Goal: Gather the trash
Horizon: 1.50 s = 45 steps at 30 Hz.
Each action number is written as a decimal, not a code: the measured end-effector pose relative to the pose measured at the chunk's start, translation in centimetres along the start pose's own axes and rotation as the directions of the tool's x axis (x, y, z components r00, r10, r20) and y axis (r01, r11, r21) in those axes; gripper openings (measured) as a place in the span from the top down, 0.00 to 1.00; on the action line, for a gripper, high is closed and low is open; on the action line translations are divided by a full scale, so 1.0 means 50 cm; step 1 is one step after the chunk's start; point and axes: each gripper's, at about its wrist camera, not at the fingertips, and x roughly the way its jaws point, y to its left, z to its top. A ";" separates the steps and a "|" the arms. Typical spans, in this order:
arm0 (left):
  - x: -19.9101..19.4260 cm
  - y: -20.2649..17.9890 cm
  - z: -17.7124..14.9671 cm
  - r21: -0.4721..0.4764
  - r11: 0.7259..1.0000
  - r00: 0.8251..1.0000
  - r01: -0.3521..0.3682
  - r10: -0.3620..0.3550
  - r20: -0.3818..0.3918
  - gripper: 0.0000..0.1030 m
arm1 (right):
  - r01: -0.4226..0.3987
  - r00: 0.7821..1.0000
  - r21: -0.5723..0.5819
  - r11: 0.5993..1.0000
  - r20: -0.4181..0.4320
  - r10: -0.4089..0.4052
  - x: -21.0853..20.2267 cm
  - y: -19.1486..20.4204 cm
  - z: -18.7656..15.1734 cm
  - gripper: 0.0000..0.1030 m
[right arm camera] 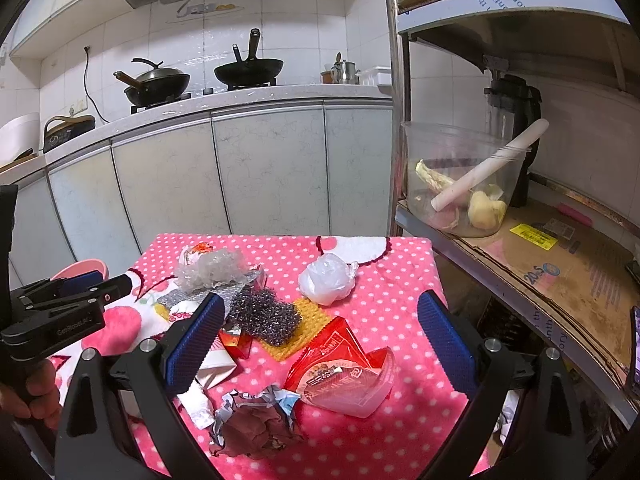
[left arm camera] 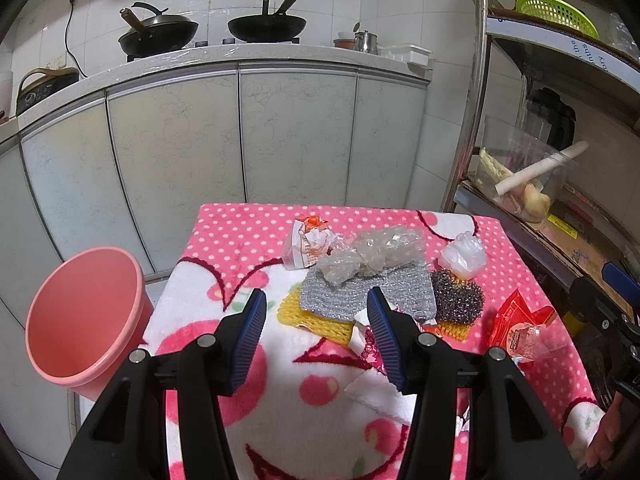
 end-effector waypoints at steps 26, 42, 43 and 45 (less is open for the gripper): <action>0.051 -0.004 -0.041 -0.106 0.959 0.944 0.262 -0.278 -0.176 0.55 | -0.008 0.993 0.080 0.997 -0.116 0.017 0.004 -0.102 -0.050 0.17; 0.120 -0.083 -0.049 -0.095 0.954 0.912 0.283 -0.298 -0.281 0.88 | -0.069 0.976 0.081 0.994 -0.202 0.084 0.048 -0.098 -0.078 0.20; 0.118 -0.084 -0.049 -0.095 0.950 0.908 0.297 -0.312 -0.281 0.92 | -0.073 0.974 0.081 0.994 -0.206 0.089 0.050 -0.096 -0.079 0.20; 0.114 -0.085 -0.049 -0.093 0.947 0.906 0.308 -0.322 -0.274 0.95 | -0.078 0.972 0.081 0.994 -0.215 0.094 0.055 -0.094 -0.081 0.20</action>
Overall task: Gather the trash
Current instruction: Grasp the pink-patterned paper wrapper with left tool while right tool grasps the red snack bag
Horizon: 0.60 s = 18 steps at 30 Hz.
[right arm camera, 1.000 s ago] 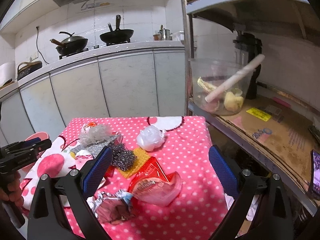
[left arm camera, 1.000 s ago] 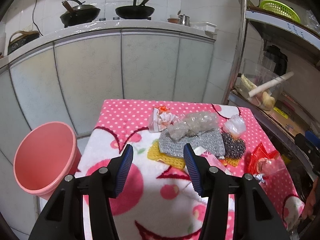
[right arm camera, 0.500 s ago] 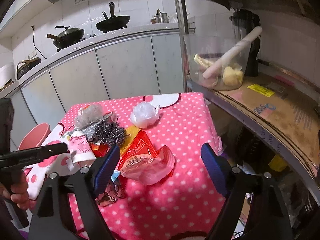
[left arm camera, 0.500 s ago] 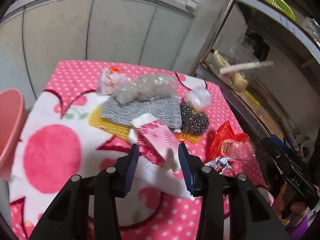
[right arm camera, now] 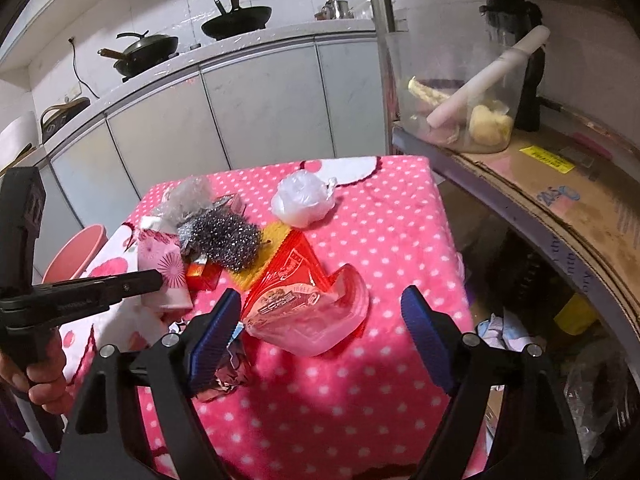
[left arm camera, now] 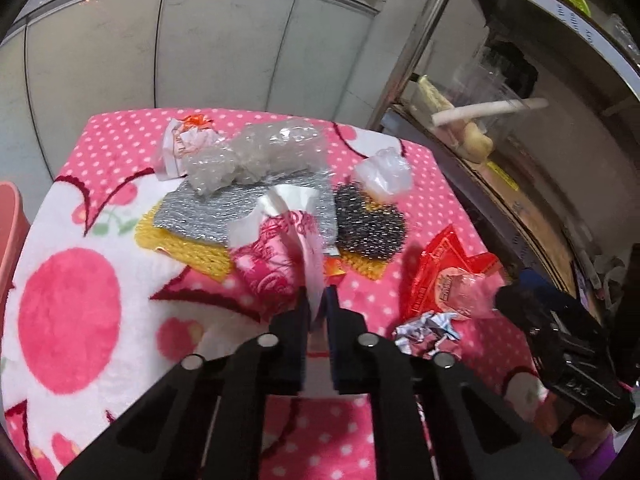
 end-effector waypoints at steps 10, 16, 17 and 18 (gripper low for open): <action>-0.038 -0.004 0.003 0.022 0.999 0.997 0.037 -0.038 0.060 0.95 | -0.020 0.999 0.016 1.000 -0.047 0.021 0.018 0.000 0.001 0.32; -0.064 -0.007 0.005 0.039 0.998 0.994 0.045 -0.049 0.094 0.95 | -0.019 0.996 0.006 1.000 -0.086 0.019 0.033 0.009 -0.007 0.43; -0.069 -0.007 0.005 0.041 0.998 0.994 0.047 -0.051 0.099 0.95 | -0.023 0.995 0.009 1.000 -0.100 0.024 0.038 0.011 -0.009 0.51; -0.072 -0.007 0.004 0.041 0.998 0.993 0.049 -0.053 0.102 0.95 | -0.029 0.993 0.013 0.999 -0.110 0.031 0.043 0.011 -0.010 0.55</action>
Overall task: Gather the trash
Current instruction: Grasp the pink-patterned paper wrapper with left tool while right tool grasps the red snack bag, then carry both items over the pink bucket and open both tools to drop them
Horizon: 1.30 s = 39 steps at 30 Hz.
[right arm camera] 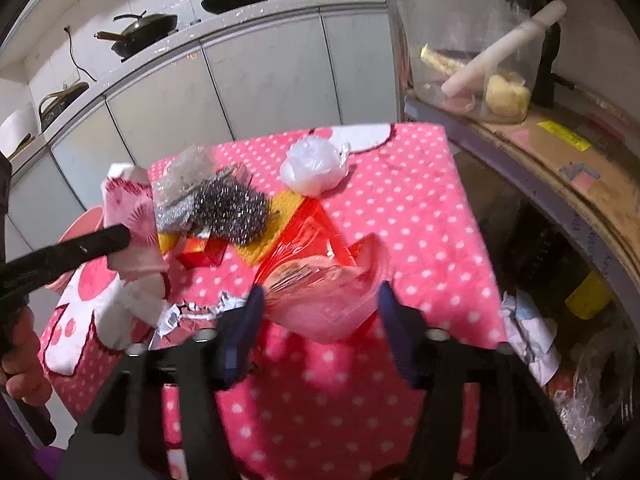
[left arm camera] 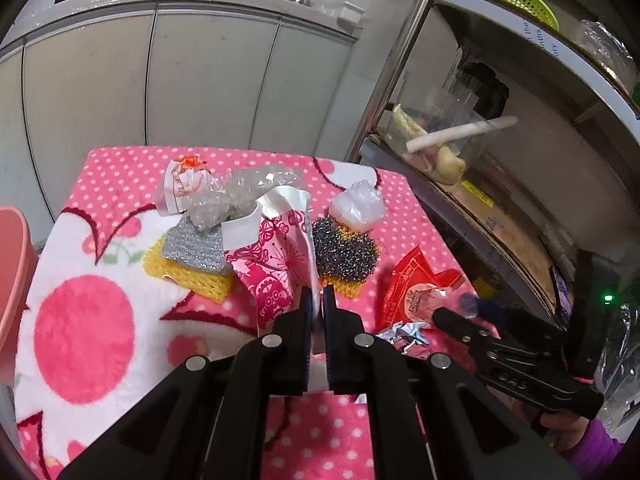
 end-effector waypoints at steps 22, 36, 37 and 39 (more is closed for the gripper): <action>-0.091 0.046 0.014 -0.027 1.000 0.993 -0.010 0.013 0.121 0.95 | -0.076 0.990 -0.057 0.996 0.115 0.082 -0.071 0.058 0.054 1.00; -0.198 0.205 0.022 -0.133 0.969 0.946 -0.211 0.236 0.223 0.95 | -0.258 0.953 -0.280 0.924 0.083 0.292 -0.029 0.311 0.139 1.00; -0.210 0.228 0.022 -0.146 0.958 0.934 -0.246 0.275 0.227 0.95 | -0.274 0.948 -0.299 0.914 0.074 0.309 -0.022 0.337 0.145 1.00; -0.227 0.264 0.020 -0.167 0.940 0.915 -0.299 0.332 0.230 0.95 | -0.302 0.940 -0.334 0.893 0.054 0.338 -0.008 0.388 0.152 1.00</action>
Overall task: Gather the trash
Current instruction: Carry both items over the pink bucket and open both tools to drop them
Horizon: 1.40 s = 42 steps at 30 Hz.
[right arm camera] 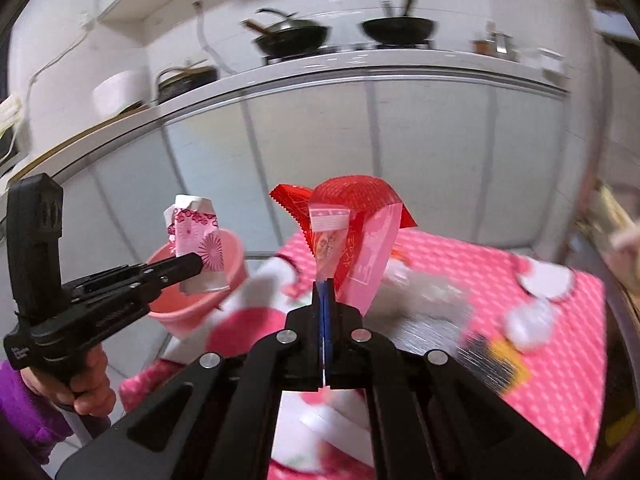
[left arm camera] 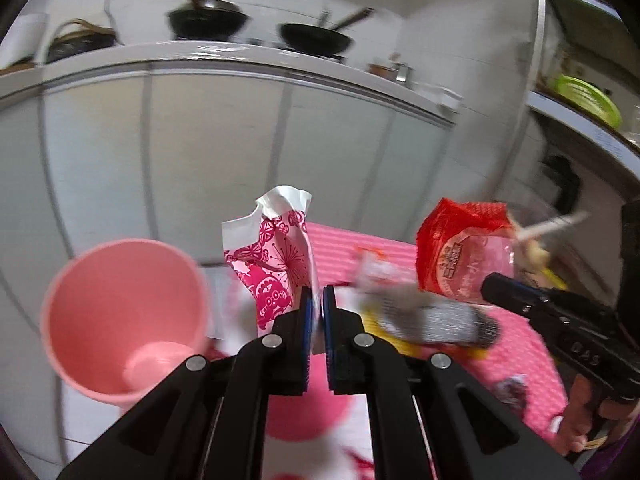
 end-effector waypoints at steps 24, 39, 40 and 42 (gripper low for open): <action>0.111 0.300 -0.046 -0.079 0.947 0.943 -0.311 0.298 -0.147 0.95 | -0.247 0.941 -0.155 0.957 -0.275 0.199 0.363 0.292 0.066 1.00; 0.195 0.352 -0.074 -0.129 0.938 0.920 -0.321 0.276 -0.278 0.95 | -0.239 0.892 -0.152 0.959 -0.425 0.155 0.485 0.336 0.029 1.00; 0.200 0.353 -0.073 -0.132 0.937 0.918 -0.324 0.278 -0.283 0.95 | -0.238 0.890 -0.154 0.959 -0.431 0.151 0.489 0.338 0.026 1.00; 0.202 0.353 -0.075 -0.134 0.934 0.914 -0.333 0.284 -0.291 0.95 | -0.235 0.887 -0.155 0.960 -0.438 0.146 0.495 0.345 0.024 1.00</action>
